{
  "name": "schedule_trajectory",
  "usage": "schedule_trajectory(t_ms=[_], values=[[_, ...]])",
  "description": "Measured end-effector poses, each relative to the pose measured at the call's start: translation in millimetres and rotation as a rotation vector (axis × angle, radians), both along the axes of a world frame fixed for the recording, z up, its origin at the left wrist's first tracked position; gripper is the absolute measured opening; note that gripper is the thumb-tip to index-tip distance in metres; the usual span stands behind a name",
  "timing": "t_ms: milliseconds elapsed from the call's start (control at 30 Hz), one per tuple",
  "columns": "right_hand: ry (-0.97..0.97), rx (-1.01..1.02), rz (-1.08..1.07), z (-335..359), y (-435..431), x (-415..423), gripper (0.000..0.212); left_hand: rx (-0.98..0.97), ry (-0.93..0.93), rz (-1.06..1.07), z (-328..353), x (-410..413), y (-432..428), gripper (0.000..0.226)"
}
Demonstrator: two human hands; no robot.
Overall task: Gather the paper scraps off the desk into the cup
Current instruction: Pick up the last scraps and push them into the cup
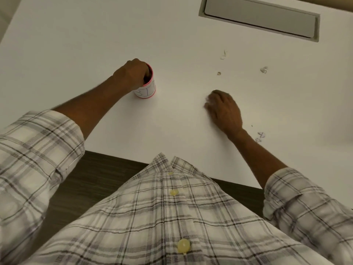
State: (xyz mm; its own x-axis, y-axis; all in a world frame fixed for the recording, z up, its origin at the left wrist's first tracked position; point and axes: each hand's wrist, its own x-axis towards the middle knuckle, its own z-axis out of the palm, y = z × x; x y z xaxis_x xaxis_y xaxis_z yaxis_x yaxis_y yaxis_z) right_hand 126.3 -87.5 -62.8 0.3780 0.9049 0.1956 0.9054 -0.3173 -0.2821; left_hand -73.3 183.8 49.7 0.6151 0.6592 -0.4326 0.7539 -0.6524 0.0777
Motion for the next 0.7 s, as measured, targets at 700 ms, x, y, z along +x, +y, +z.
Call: schedule_trajectory(t_ms=[700], values=[[0.202,-0.201,-0.548,-3.4,-89.3,-26.7,0.105,0.031,0.003,-0.255,31.5,0.4,2.3,0.032]])
